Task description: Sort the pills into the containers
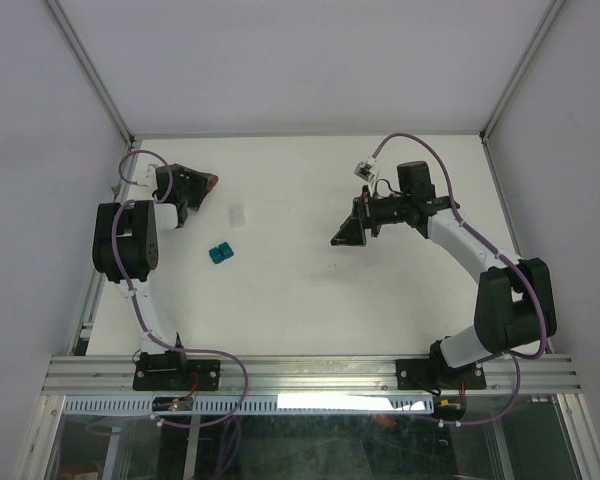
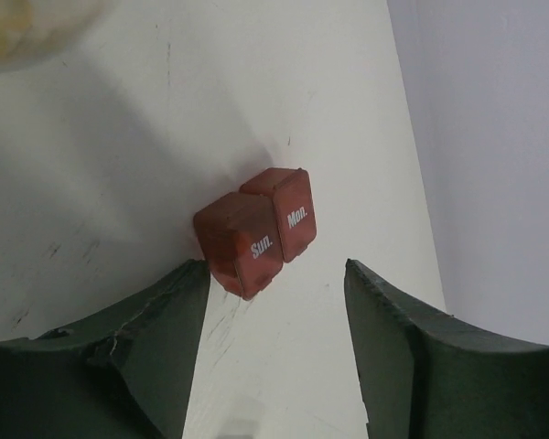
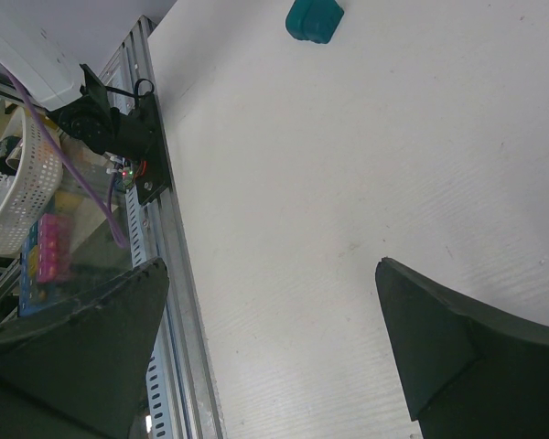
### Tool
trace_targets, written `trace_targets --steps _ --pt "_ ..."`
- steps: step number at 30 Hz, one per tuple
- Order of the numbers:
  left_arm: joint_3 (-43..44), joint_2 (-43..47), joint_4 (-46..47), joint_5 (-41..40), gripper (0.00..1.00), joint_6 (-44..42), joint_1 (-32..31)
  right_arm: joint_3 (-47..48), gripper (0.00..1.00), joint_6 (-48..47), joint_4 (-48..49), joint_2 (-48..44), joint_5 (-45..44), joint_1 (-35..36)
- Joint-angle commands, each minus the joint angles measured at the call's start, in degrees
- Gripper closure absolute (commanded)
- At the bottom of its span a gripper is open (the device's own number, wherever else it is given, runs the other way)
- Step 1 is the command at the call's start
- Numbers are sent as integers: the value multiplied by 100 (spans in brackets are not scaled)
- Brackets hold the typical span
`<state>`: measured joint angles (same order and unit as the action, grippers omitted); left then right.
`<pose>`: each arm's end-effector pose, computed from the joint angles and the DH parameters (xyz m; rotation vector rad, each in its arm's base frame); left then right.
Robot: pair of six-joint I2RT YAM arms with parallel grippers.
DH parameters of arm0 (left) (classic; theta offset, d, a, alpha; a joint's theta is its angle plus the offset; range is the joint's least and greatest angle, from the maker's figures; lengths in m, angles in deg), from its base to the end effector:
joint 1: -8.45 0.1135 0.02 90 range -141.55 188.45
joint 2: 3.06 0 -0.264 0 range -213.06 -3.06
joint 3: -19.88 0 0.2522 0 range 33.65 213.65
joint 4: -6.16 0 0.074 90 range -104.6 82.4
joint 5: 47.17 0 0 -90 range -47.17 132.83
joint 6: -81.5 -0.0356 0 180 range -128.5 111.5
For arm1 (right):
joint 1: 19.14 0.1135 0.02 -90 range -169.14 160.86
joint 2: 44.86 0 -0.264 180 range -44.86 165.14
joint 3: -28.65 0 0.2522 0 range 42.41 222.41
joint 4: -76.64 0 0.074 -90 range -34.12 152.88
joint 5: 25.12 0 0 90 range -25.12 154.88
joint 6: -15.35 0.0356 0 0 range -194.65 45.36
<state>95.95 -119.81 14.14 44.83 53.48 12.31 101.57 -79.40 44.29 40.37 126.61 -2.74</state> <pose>0.4214 0.0272 0.1257 -1.1822 1.8647 -0.6196 0.2876 0.1173 0.2590 -0.9104 1.9893 1.3520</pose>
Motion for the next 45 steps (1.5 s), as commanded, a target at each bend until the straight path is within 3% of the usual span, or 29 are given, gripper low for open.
trace_targets --steps 1,8,17,19,21,24,26,29,34,38,45 --pt "-264 752 -98 -137 36 -93 45 31 0 54 251 -259 67 -3" --pt "-1076 1901 -105 -32 31 -366 45 135 0 -345 -19 -371 -208 -10" --pt "-1895 4677 -320 1400 30 -2028 13 584 1 -1640 -689 -1072 -2045 -183" --pt "-1814 5445 -605 1586 20 -2372 12 783 1 -1846 -766 -1303 -2317 -245" --pt "-1686 6028 -814 1733 3 -2569 19 1002 0 -1859 -745 -1630 -2761 -293" --pt "-1416 6633 -984 2017 1 -2622 24 1225 1 -1354 -299 -2088 -3669 -303" --pt "-1132 6842 -1144 2290 1 -2566 22 1413 1 -1095 -226 -2346 -3895 -308" --pt "-626 6897 -1388 2858 1 -2400 23 2121 1 -1079 -894 -2402 -3397 -339" --pt "38 6859 -1601 3753 1 -2112 23 2718 1 -460 -1190 -2571 -3041 -339" --pt "265 6973 -1616 4058 1 -2059 19 3219 0 328 -1347 -2685 -3409 -343" --pt "436 7053 -1634 4401 1 -1985 20 3450 1 645 -1493 -2800 -3651 -430"
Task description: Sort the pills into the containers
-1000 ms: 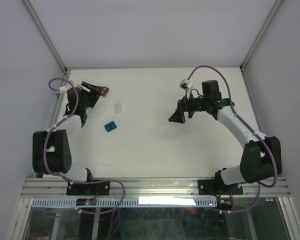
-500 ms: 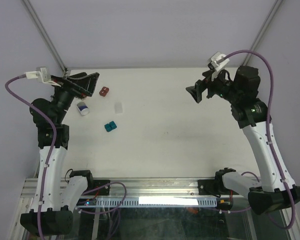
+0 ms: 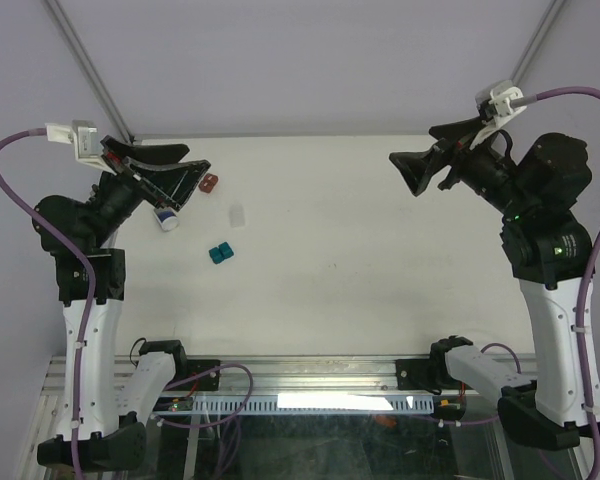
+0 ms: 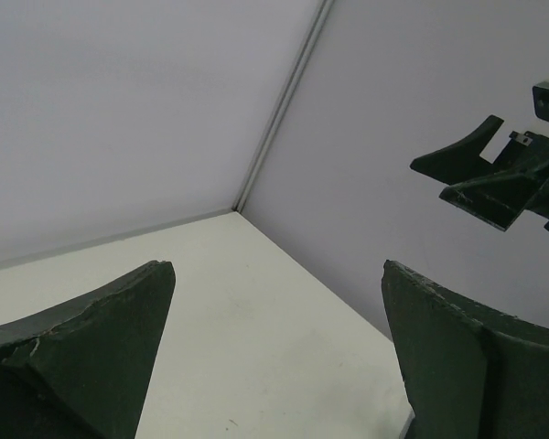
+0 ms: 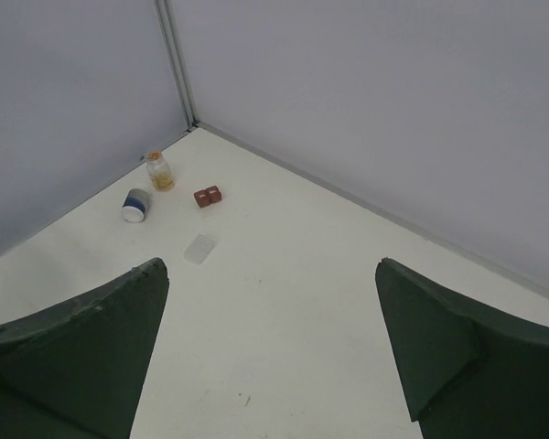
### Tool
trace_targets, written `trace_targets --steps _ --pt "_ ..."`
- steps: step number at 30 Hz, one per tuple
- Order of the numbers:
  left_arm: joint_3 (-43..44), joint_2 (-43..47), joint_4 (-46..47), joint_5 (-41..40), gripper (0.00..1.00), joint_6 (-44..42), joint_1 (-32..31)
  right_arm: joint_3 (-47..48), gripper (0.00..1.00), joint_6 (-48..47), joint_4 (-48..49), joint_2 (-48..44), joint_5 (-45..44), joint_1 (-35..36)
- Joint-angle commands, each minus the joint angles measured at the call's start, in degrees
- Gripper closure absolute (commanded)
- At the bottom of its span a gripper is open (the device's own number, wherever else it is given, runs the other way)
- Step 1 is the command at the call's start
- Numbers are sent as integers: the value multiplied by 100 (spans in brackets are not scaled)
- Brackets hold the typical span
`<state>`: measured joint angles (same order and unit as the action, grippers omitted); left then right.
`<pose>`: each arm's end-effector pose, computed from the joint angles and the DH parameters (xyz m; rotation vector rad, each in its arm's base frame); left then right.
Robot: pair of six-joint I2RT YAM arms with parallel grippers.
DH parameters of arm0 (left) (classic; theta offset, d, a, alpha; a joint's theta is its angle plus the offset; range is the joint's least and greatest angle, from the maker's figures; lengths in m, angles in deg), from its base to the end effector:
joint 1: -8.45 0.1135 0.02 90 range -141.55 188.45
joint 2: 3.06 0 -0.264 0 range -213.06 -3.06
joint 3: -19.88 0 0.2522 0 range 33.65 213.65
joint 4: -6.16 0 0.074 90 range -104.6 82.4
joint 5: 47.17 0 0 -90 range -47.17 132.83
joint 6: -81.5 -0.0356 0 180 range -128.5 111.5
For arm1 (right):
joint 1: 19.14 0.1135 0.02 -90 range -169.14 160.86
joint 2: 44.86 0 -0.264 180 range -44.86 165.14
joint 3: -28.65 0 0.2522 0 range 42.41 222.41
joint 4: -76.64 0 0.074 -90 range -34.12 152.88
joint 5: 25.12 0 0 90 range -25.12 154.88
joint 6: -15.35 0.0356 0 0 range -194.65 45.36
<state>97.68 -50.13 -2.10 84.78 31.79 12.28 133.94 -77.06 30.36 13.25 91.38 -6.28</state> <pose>0.1511 -0.0137 0.4741 0.1819 1.3333 -0.9713 0.1503 0.0506 0.5243 -0.5680 1.4729 0.5021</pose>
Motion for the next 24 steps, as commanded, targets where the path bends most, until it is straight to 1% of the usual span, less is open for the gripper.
trace_targets --steps 1,9,24 --pt "267 84 -7 457 1 189 23 202 1 457 -102 -97 -52 -96" --pt "185 149 -5 585 1 150 23 119 0 509 -62 -168 268 -224" --pt "-18 138 101 698 1 139 21 25 1 479 8 -146 421 -348"
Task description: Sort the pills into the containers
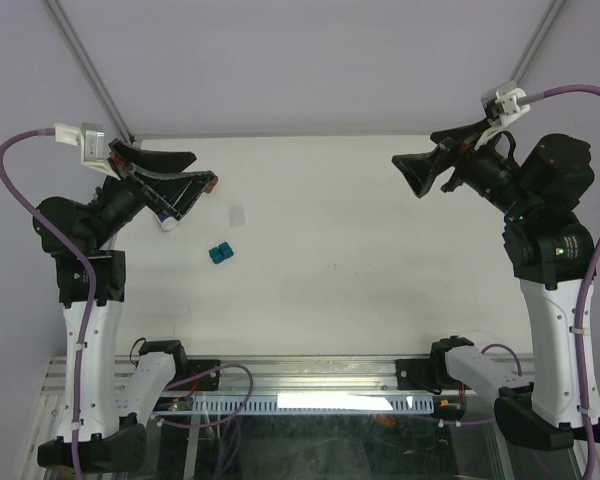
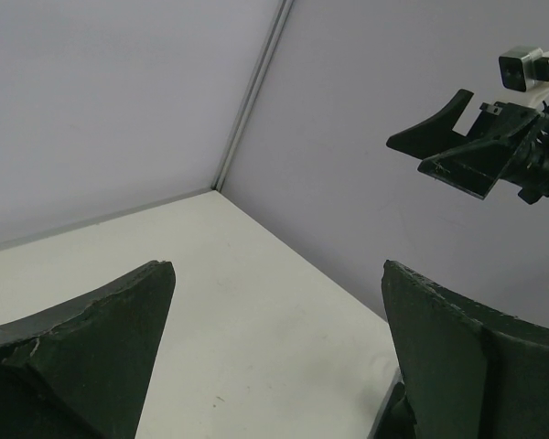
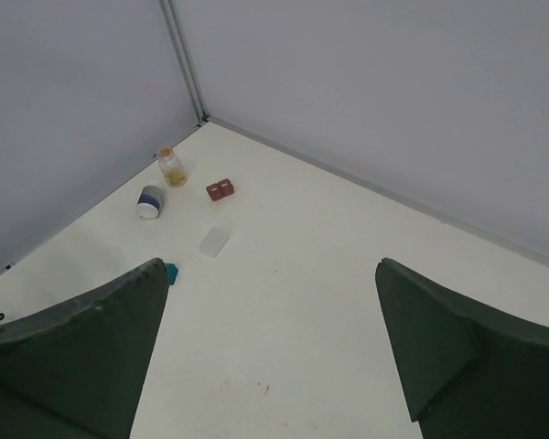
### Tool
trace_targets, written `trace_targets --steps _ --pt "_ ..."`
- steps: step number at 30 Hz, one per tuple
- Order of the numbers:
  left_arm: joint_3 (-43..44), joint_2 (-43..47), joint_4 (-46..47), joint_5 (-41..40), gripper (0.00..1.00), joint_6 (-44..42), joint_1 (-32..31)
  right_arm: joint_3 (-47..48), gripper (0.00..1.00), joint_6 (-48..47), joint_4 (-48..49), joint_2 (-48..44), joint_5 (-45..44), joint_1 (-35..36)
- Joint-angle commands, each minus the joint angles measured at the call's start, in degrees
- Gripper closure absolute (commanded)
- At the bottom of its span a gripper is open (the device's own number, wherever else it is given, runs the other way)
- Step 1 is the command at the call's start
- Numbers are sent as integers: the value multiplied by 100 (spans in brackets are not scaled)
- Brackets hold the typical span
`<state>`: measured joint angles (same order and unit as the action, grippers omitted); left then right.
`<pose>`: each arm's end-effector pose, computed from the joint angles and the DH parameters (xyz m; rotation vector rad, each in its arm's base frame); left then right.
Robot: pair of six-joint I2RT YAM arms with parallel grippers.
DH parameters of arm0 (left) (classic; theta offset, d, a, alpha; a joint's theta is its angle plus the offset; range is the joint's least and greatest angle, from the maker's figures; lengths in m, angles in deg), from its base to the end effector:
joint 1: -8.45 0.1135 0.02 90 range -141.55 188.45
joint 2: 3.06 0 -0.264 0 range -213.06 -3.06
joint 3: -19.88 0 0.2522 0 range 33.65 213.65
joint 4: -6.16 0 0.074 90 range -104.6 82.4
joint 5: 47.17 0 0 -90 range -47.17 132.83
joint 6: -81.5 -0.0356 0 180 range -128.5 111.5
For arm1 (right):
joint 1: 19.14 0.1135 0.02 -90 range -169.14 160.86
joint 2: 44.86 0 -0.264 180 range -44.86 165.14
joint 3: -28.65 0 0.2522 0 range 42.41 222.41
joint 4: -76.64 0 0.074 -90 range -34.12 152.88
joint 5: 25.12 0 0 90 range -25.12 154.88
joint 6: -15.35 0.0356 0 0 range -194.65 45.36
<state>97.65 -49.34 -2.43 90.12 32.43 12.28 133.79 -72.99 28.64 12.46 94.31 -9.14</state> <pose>0.1444 -0.0165 0.4742 0.2639 1.3509 -1.0278 0.1465 0.0436 0.5223 -0.5172 1.5158 0.5617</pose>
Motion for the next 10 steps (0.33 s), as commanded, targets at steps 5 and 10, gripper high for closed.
trace_targets --steps 5,10 --pt "-25 80 141 193 1 49 28 36 1 73 214 -62 136 -98" --pt "-71 88 141 239 1 -11 24 -107 0 -38 262 -96 69 -134"
